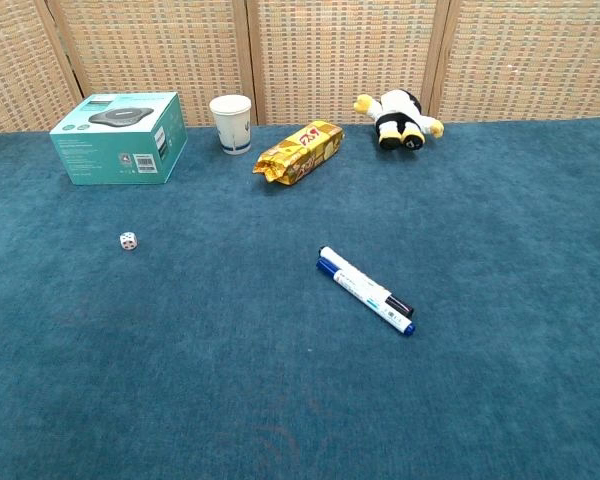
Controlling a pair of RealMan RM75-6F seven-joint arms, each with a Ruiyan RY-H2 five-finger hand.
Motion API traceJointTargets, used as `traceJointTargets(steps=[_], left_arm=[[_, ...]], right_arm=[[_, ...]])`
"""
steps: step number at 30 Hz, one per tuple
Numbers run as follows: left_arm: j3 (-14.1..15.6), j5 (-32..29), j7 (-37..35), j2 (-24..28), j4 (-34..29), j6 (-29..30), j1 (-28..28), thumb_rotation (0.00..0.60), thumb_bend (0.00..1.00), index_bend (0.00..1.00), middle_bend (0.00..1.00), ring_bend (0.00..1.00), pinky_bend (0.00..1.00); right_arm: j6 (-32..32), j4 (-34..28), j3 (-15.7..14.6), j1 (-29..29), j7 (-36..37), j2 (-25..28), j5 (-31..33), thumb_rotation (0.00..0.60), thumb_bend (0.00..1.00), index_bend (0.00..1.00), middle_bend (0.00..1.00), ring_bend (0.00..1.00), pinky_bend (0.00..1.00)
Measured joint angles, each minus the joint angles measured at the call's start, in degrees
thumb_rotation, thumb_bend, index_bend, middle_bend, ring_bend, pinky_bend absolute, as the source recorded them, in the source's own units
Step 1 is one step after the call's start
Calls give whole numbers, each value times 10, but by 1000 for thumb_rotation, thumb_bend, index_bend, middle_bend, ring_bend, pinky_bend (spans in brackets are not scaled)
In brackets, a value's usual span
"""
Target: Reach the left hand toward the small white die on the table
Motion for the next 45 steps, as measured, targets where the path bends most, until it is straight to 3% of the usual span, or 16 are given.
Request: traceJointTargets(steps=[6,13,15,19,22,30,34,38,45], left_arm=[[-3,8,12,-1,-1,12,8,600,0,0,0,0,0],[-8,21,5,-9,7,-39,-21,600,35,1,0,0,0],[-13,24,1,-12,9,-70,-41,600,75,30,0,0,0],[-31,20,7,-24,23,-150,-97,600,184,203,0,0,0],[-52,4,19,-49,52,-218,-147,600,276,298,0,0,0],[-100,-72,52,-147,181,-356,-256,600,306,325,0,0,0],[-114,-124,88,-185,223,-388,-285,600,318,338,0,0,0],[-126,-176,120,-221,258,-412,-307,600,322,434,0,0,0],[-128,-211,148,-256,277,-422,-322,600,334,442,0,0,0]], right_arm=[[1,-2,-1,-1,-2,0,-2,600,0,0,0,0,0],[0,-3,-1,-1,0,2,-1,600,0,0,0,0,0],[-4,-3,-1,0,1,2,0,600,0,0,0,0,0],[-8,-2,1,2,2,2,6,600,0,0,0,0,0],[-11,-1,1,2,3,1,8,600,0,0,0,0,0],[-30,6,3,8,8,-1,20,600,0,0,0,0,0],[-36,10,3,10,10,-2,24,600,0,0,0,0,0],[-38,12,4,11,13,-3,26,600,0,0,0,0,0],[-43,14,4,13,19,-2,30,600,0,0,0,0,0]])
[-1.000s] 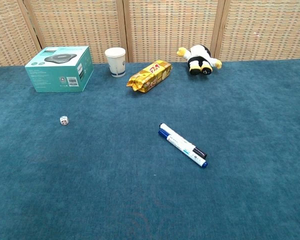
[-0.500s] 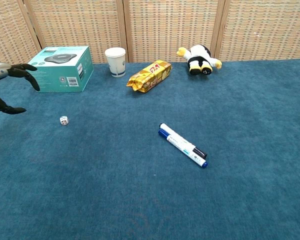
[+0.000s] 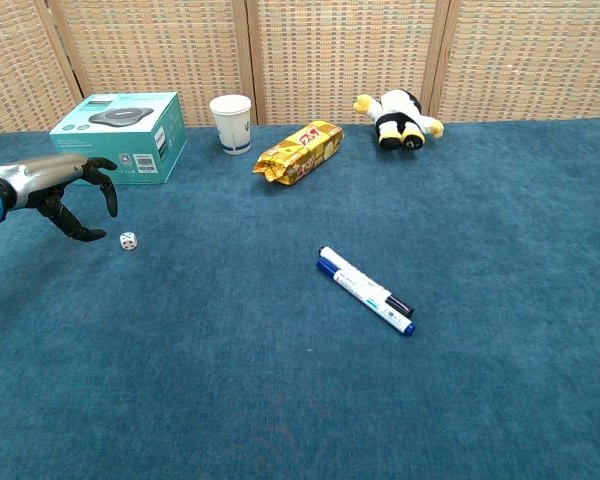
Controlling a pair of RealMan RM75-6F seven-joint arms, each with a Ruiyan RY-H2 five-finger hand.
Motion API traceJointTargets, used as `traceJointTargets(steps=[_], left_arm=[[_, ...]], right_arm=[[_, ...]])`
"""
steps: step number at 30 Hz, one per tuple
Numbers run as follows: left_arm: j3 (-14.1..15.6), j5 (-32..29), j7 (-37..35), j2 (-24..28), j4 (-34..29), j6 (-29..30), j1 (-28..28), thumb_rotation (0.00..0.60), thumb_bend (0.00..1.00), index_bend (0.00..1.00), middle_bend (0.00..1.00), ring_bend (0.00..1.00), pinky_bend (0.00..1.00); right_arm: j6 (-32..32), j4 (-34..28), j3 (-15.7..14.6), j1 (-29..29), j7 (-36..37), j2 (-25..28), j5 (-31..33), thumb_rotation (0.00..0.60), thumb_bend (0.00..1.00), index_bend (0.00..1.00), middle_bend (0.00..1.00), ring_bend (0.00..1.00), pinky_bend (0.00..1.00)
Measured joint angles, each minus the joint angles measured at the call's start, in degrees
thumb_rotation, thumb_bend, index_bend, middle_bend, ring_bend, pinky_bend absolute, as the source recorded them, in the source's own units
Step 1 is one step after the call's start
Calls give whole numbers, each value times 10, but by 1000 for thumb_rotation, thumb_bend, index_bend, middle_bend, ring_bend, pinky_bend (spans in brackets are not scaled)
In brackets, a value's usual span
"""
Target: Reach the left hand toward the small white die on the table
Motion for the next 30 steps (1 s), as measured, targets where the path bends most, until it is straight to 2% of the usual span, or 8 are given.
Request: traceJointTargets(steps=[21,26,30], left_arm=[[-2,-68,40,-47,37,-13,-24,600,347,444,0,0,0],[-2,-69,41,-50,38,-12,-26,600,434,456,0,0,0],[-1,-73,45,-57,43,-9,-28,600,437,489,0,0,0]], right_arm=[[-3,0,0,1,6,1,4,600,0,0,0,0,0],[-5,0,0,1,7,1,5,600,0,0,0,0,0],[-4,0,0,1,7,1,5,600,0,0,0,0,0]])
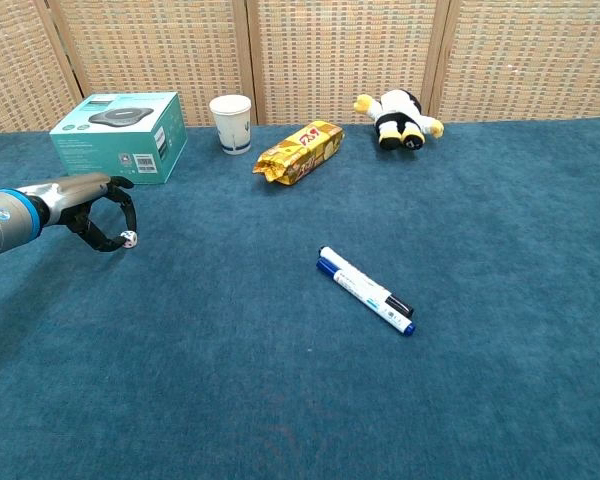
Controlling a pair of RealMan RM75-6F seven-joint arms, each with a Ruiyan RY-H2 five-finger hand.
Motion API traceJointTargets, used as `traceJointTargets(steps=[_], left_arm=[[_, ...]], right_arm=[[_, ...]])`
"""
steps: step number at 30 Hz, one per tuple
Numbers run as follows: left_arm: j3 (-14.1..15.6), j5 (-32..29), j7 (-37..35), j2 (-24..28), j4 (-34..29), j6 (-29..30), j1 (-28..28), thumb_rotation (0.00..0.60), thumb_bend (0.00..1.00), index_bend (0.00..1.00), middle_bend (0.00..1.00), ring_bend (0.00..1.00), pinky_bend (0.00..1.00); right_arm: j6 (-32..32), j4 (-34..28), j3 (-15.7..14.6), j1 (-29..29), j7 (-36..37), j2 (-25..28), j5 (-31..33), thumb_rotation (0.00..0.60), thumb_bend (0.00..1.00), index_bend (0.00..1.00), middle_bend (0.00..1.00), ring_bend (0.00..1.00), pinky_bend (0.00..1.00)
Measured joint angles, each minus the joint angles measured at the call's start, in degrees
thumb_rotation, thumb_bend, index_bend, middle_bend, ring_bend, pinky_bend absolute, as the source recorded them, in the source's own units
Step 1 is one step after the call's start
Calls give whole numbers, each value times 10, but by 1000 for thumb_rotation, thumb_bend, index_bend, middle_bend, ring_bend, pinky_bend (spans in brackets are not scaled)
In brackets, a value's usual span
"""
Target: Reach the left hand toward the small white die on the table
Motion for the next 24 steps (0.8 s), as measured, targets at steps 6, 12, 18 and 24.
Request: traceJointTargets(steps=[6,12,18,24], left_arm=[[1,-6,5,-7,5,0,-3,600,437,496,0,0,0],[0,1,6,6,-17,13,-1,600,437,498,0,0,0],[-6,28,-3,58,-98,45,10,600,435,498,0,0,0],[-18,74,-21,148,-238,99,33,600,434,497,0,0,0]], right_arm=[[-1,0,1,0,2,1,2,600,0,0,0,0,0],[-4,1,1,1,5,1,4,600,0,0,0,0,0],[-4,-1,0,1,5,1,3,600,0,0,0,0,0],[0,-6,-1,0,5,3,0,600,0,0,0,0,0]])
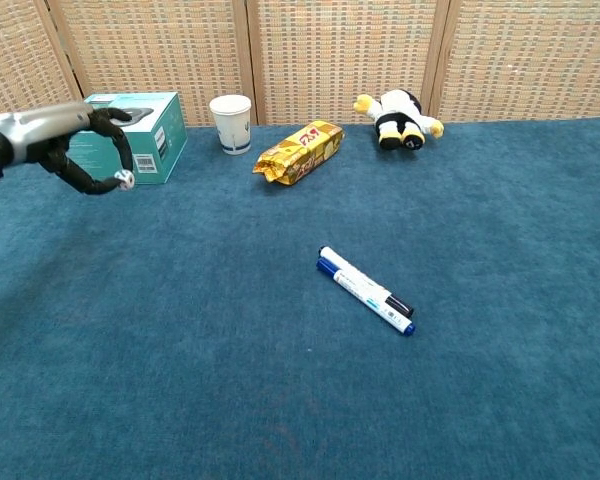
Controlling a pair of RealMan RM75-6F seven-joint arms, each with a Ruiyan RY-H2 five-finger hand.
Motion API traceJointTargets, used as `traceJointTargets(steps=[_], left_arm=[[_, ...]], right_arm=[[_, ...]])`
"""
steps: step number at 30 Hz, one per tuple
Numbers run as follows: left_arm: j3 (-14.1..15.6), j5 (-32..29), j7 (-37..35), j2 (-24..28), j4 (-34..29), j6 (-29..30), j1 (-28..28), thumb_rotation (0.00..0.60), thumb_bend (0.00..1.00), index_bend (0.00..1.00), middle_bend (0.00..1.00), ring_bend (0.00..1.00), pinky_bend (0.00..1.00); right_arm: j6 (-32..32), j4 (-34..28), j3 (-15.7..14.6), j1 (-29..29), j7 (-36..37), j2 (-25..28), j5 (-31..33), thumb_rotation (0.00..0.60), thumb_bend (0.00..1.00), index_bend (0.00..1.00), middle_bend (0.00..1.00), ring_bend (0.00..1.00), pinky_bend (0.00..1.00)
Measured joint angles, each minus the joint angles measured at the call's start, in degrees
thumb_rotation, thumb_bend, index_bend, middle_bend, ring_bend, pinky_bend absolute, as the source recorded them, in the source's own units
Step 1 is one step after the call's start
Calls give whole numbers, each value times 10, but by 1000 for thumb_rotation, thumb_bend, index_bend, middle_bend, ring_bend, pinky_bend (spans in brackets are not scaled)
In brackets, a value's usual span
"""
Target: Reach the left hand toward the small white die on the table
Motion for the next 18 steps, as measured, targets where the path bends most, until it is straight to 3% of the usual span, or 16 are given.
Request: traceJointTargets(steps=[6,10,11,18], left_arm=[[-14,53,-18,103,-146,65,32,600,418,461,0,0,0],[-21,68,-15,142,-200,97,45,600,382,32,0,0,0],[-22,68,-13,145,-207,101,46,600,379,2,0,0,0],[-23,56,-3,151,-224,109,46,600,372,0,0,0,0]], right_arm=[[1,-4,-2,-1,-2,2,-2,600,0,0,0,0,0],[2,-5,-1,-2,-1,3,-1,600,0,0,0,0,0],[3,-5,-1,-2,-1,3,-1,600,0,0,0,0,0],[0,-4,0,-1,0,3,0,600,0,0,0,0,0]])
